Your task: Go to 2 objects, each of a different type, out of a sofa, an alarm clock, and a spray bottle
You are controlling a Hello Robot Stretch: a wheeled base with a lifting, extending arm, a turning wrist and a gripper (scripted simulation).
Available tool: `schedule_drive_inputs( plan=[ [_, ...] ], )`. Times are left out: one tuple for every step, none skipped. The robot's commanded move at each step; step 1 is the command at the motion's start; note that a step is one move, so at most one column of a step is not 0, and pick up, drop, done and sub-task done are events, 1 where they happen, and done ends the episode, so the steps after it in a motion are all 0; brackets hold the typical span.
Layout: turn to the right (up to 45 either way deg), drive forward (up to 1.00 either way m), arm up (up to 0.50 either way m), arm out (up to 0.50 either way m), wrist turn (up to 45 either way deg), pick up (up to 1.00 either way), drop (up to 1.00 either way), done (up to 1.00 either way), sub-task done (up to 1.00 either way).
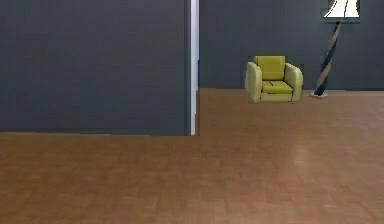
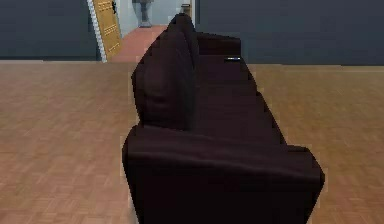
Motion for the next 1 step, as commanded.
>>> schedule_drive_inputs(
  plan=[
    [6.0, 0.00, 0.00, 0.00, 0.0, 0.00, 0.00, 0.00, 0.00]
  ],
)
